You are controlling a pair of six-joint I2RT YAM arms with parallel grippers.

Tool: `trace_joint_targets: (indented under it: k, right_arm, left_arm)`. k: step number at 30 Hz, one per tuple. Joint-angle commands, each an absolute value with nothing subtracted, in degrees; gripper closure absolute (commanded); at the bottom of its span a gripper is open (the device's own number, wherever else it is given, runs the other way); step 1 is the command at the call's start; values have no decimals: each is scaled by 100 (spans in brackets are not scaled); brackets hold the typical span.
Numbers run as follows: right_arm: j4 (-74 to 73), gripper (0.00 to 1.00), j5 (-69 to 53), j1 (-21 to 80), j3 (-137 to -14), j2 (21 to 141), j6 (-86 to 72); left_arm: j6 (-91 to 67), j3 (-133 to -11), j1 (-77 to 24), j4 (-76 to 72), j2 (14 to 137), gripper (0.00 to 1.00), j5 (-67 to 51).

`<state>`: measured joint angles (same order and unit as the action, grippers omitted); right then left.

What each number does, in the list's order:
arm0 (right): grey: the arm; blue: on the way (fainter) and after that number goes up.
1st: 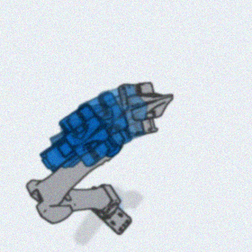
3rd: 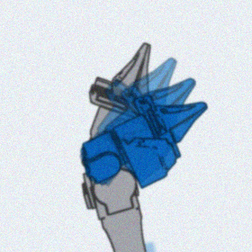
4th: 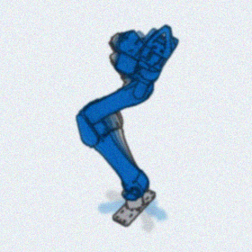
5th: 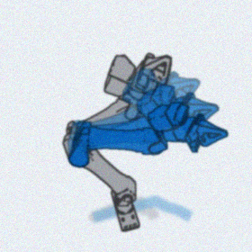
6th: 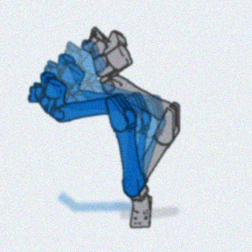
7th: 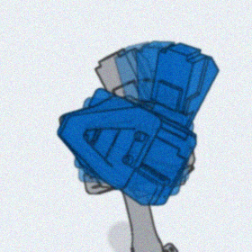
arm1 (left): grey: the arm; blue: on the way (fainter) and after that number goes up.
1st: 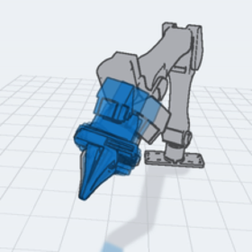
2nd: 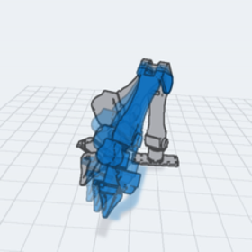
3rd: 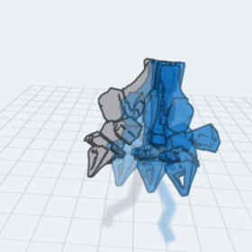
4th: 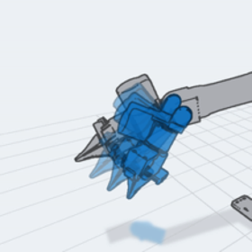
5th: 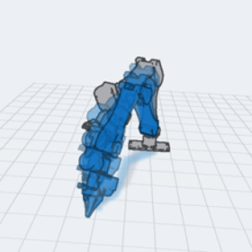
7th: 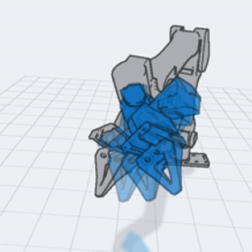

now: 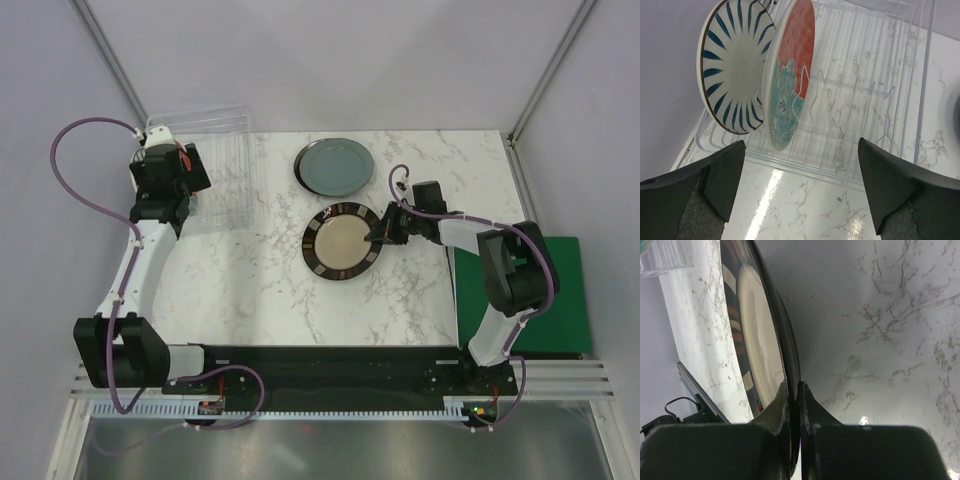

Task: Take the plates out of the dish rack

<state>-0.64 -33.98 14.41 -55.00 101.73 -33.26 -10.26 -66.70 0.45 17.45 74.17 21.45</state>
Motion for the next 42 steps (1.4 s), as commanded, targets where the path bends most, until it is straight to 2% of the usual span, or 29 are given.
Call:
trace_joint_targets:
  k: [1,16,21,22,23,25,27,28,30,40,42]
  right_arm:
    - [747,100,-3832,1441,-5660,10327,-3419]
    - [835,100,-3938,1450,-5959,11232,-3480]
    - [686,96,-3806,1450,-6038,11276,-3472]
    - [642,91,-3736,1441,-6047,11276,-3454]
    - [581,82,-3674,1450,-6064,11285,-3402]
    - [274,80,-3543,1441,-6161,11268,-3305]
    - [-129,62,-3209,1450,-6248,11215,-3139]
    - [-271,61,-3130,1450,-6293,11206,-3077]
    - [-578,53,-2927,1441,-6380,11189,-2910]
    - [-1309,49,-1688,1450,-6469,10724,-2505]
    - [-1414,49,-1399,1450,-6442,10574,-2444]
  left_arm:
    - [-1204,-6715,307,1503,7664,0,1705]
    - [-1151,-6847,580,1134,8331,0,1889]
    - [-1178,-6873,677,976,8587,1,1811]
    - [-1169,-6908,703,976,8630,1,1802]
    - [-1160,-6926,703,984,8666,1,1802]
    - [-1151,-6996,764,984,8806,2,1723]
    - [-1134,-7048,782,984,8903,3,1688]
    - [-1125,-7049,800,976,8921,3,1679]
    - [-1142,-7057,826,949,8964,5,1600]
    - [-1117,-6970,870,519,9167,14,1679]
    - [-1073,-6961,861,431,9263,26,1635]
